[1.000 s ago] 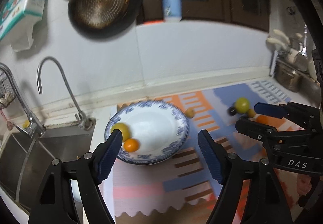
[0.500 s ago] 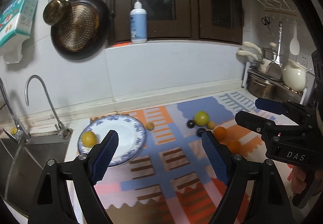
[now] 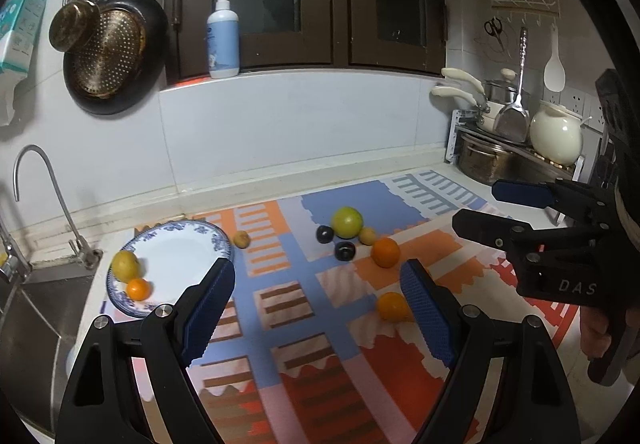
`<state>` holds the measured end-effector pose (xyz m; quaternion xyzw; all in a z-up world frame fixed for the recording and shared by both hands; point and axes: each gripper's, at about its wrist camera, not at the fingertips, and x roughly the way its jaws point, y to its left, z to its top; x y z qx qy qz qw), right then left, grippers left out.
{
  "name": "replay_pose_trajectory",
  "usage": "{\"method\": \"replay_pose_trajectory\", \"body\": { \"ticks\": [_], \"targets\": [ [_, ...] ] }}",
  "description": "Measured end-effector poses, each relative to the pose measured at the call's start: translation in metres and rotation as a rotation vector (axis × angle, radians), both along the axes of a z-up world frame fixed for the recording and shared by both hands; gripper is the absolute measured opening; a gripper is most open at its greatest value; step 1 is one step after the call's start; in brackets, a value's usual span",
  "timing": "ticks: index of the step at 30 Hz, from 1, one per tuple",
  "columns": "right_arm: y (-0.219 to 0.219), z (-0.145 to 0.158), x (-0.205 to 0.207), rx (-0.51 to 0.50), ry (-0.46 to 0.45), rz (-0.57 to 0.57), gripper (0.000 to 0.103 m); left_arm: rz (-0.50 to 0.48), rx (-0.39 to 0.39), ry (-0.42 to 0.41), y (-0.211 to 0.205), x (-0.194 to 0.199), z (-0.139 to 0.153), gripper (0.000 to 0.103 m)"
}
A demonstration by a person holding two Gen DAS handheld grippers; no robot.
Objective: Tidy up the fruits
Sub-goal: 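Move both open tools from the plate back toward the remaining fruit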
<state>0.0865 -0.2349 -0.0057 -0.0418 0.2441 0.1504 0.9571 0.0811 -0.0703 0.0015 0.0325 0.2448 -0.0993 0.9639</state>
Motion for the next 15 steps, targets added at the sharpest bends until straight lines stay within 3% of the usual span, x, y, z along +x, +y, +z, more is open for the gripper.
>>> {"method": "replay_pose_trajectory", "body": {
  "ticks": [10,15],
  "targets": [
    [-0.020,-0.020,0.020,-0.059,0.039,0.105,0.070,0.030,0.034,0.004,-0.035,0.006,-0.026,0.084],
    [-0.028,-0.035,0.031,-0.074,0.051,0.176,0.070,-0.030,0.089,0.033,-0.052,0.013,-0.036,0.084]
  ]
}}
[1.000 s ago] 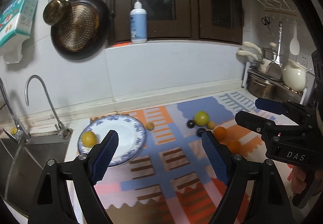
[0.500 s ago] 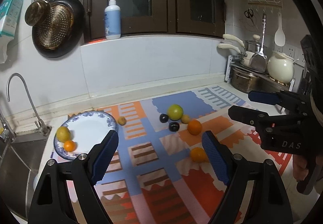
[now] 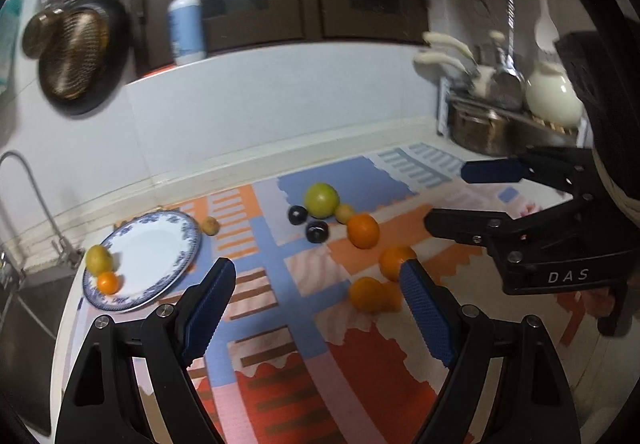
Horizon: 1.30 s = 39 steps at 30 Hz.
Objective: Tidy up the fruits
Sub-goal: 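Move both open tools from the plate back toward the remaining fruit, then grasp an orange with the left tool while the right tool grasps another orange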
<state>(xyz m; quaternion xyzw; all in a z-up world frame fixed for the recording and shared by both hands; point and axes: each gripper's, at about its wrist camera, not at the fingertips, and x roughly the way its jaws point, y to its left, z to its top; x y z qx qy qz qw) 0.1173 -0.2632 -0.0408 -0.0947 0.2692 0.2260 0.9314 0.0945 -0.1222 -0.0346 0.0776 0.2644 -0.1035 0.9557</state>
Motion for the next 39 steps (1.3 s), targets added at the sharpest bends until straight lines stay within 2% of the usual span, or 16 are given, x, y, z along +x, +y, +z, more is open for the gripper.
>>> {"method": "replay_pose_trajectory", "body": {
  "ticks": [7,14,26,29,35,39],
  "targets": [
    [-0.005,-0.029,0.006,-0.059,0.034,0.054,0.070,-0.052,0.065,0.039,-0.017,0.017,-0.021,0.077],
    [-0.007,-0.048,0.019,-0.097,0.055,0.113,0.066,-0.154,0.091,0.149,-0.031,0.037,-0.045,0.059],
    [0.001,-0.080,0.050,-0.098,0.159,0.210,0.051,-0.216,0.057,0.261,-0.034,0.069,-0.068,0.048],
    [0.002,-0.084,0.055,-0.097,0.170,0.215,0.050,-0.223,0.048,0.278,-0.035,0.074,-0.072,0.047],
    [0.003,-0.090,0.062,-0.085,0.196,0.221,0.046,-0.238,0.008,0.322,-0.033,0.081,-0.077,0.037],
    [0.004,-0.092,0.063,-0.068,0.208,0.219,0.043,-0.211,-0.009,0.317,-0.030,0.079,-0.076,0.037]
  ]
}}
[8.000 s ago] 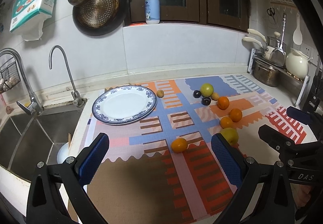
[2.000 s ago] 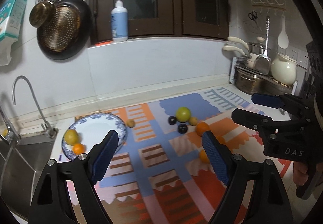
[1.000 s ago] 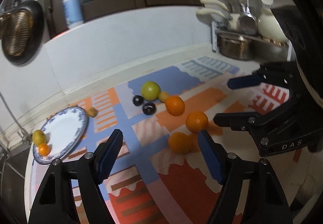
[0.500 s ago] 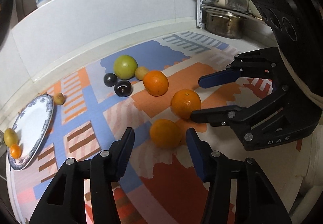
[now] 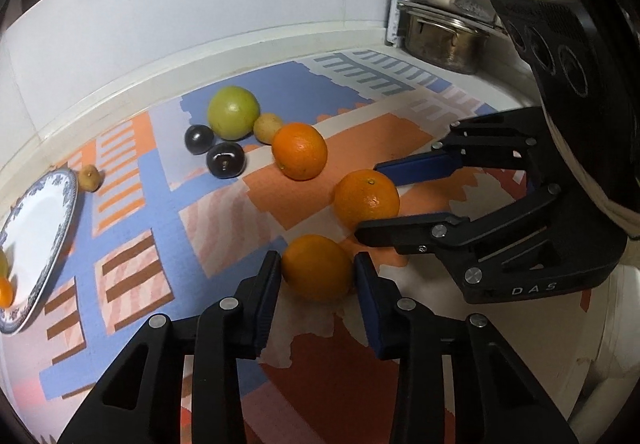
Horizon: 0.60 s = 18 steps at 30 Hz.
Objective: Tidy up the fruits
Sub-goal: 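Grasp an orange with the left tool while the right tool grasps another orange, then carry both oranges onto the plate and open both tools to release them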
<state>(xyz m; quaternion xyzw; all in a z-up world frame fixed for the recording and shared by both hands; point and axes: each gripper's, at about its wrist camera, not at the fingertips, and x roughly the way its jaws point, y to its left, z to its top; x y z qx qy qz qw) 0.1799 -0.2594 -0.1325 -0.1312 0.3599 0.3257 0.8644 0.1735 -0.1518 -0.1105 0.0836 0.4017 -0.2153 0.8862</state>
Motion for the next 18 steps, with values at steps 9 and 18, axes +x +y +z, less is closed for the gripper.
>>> {"method": "replay_pose_trajectory", "body": {
  "ticks": [9,18],
  "targets": [
    [0.000,0.005,-0.005,0.038,0.003,-0.028,0.042,0.118,-0.030,-0.020,0.015,-0.011,0.013,0.037],
    [0.006,0.029,-0.021,0.091,-0.038,-0.040,0.042,0.201,-0.045,-0.083,0.032,-0.030,0.039,0.037]
  ]
}}
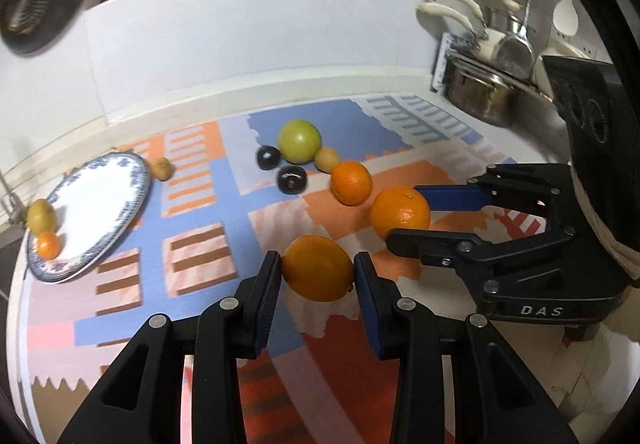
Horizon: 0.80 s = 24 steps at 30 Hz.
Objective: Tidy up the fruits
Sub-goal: 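Carry both oranges onto the plate and open both tools to release them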
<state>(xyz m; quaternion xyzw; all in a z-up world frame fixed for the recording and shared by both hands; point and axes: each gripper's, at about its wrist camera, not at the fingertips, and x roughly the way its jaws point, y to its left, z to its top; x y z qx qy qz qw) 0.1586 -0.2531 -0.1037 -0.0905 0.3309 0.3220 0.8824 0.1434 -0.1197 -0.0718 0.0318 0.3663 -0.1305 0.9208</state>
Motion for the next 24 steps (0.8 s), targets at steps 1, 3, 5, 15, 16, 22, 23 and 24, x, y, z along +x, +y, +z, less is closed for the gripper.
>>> {"method": "replay_pose_trajectory", "body": {
  "ticks": [1,3,5,15,16,22,23,24],
  "targets": [
    [0.002,0.003,-0.002,-0.005,-0.013,0.000,0.042,0.013,-0.001,-0.010,0.004,-0.003,0.003,0.037],
    [0.006,0.009,-0.006,0.006,-0.023,-0.003,0.042,0.027,-0.008,-0.023,0.010,-0.008,0.009,0.036],
    [0.010,0.014,-0.010,0.014,-0.032,-0.003,0.042,0.036,-0.018,-0.035,0.015,-0.011,0.012,0.037],
    [0.040,0.032,-0.024,0.062,-0.059,-0.024,0.042,0.127,-0.023,-0.086,0.051,-0.026,0.028,0.036],
    [0.042,0.033,-0.024,0.068,-0.058,-0.030,0.042,0.130,-0.026,-0.095,0.057,-0.027,0.030,0.037],
    [0.060,0.045,-0.029,0.104,-0.047,-0.103,0.042,0.122,-0.025,-0.117,0.080,-0.032,0.035,0.037],
    [0.064,0.048,-0.030,0.109,-0.047,-0.112,0.042,0.121,-0.028,-0.119,0.084,-0.033,0.036,0.036],
    [0.067,0.049,-0.030,0.110,-0.048,-0.117,0.042,0.122,-0.031,-0.122,0.088,-0.034,0.038,0.037]
  ]
}}
